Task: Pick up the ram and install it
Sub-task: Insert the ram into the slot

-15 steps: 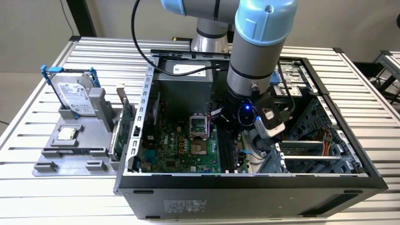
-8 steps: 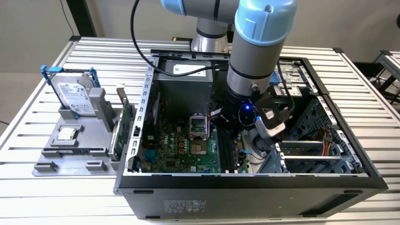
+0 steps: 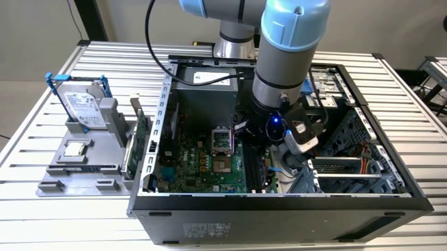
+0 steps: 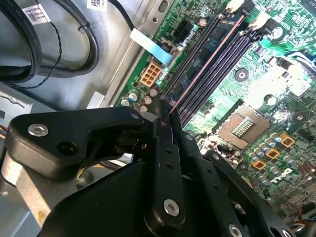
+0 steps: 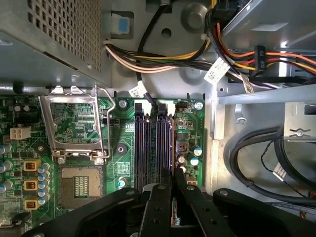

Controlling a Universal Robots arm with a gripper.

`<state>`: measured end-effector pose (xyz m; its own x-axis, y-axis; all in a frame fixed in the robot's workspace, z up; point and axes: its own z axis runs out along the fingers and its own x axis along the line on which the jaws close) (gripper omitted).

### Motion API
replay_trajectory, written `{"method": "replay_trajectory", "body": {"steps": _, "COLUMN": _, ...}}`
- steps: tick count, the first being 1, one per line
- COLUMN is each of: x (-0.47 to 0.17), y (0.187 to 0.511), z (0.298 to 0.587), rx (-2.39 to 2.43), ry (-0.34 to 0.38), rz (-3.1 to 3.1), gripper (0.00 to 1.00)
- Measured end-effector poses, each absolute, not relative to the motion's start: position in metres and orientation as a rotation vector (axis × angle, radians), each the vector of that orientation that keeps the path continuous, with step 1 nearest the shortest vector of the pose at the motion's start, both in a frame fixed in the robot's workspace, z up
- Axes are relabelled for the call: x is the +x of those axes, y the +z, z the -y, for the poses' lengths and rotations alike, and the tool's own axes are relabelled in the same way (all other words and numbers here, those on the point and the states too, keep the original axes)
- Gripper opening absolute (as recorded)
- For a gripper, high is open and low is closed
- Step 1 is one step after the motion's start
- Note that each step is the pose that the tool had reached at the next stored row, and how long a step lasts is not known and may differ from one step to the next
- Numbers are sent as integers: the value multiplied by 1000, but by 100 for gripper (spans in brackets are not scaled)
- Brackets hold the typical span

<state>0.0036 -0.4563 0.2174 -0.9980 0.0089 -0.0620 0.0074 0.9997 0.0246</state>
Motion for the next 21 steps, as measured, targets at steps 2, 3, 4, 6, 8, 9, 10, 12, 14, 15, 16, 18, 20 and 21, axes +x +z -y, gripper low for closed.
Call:
{"method": "replay_trajectory", "body": {"steps": 2, "x": 4, "y": 217, "z": 456, "rx": 13, "ry": 37, "rz": -3079, "gripper": 0}}
{"method": "replay_trajectory", "body": {"steps": 3, "x": 4, "y": 216, "z": 456, "rx": 13, "ry": 37, "rz": -3079, "gripper": 0}}
{"method": "replay_trajectory", "body": {"steps": 4, "x": 4, "y": 216, "z": 456, "rx": 13, "ry": 37, "rz": -3079, "gripper": 0}}
{"method": "replay_trajectory", "body": {"steps": 6, "x": 4, "y": 215, "z": 456, "rx": 13, "ry": 37, "rz": -3079, "gripper": 0}}
{"method": "replay_trajectory", "body": {"steps": 8, "x": 4, "y": 214, "z": 456, "rx": 13, "ry": 37, "rz": -3079, "gripper": 0}}
{"method": "replay_trajectory", "body": {"steps": 9, "x": 4, "y": 213, "z": 456, "rx": 13, "ry": 36, "rz": -3079, "gripper": 0}}
{"method": "replay_trajectory", "body": {"steps": 10, "x": 4, "y": 212, "z": 456, "rx": 13, "ry": 36, "rz": -3079, "gripper": 0}}
{"method": "replay_trajectory", "body": {"steps": 12, "x": 4, "y": 212, "z": 456, "rx": 13, "ry": 36, "rz": -3079, "gripper": 0}}
{"method": "replay_trajectory", "body": {"steps": 14, "x": 4, "y": 211, "z": 456, "rx": 13, "ry": 36, "rz": -3079, "gripper": 0}}
{"method": "replay_trajectory", "body": {"steps": 15, "x": 4, "y": 210, "z": 456, "rx": 13, "ry": 36, "rz": -3080, "gripper": 0}}
{"method": "replay_trajectory", "body": {"steps": 16, "x": 4, "y": 209, "z": 456, "rx": 13, "ry": 36, "rz": -3080, "gripper": 0}}
{"method": "replay_trajectory", "body": {"steps": 18, "x": 4, "y": 209, "z": 456, "rx": 13, "ry": 36, "rz": -3081, "gripper": 0}}
{"method": "replay_trajectory", "body": {"steps": 20, "x": 4, "y": 209, "z": 456, "rx": 13, "ry": 36, "rz": -3081, "gripper": 0}}
{"method": "replay_trajectory", "body": {"steps": 21, "x": 4, "y": 209, "z": 456, "rx": 13, "ry": 36, "rz": -3082, "gripper": 0}}
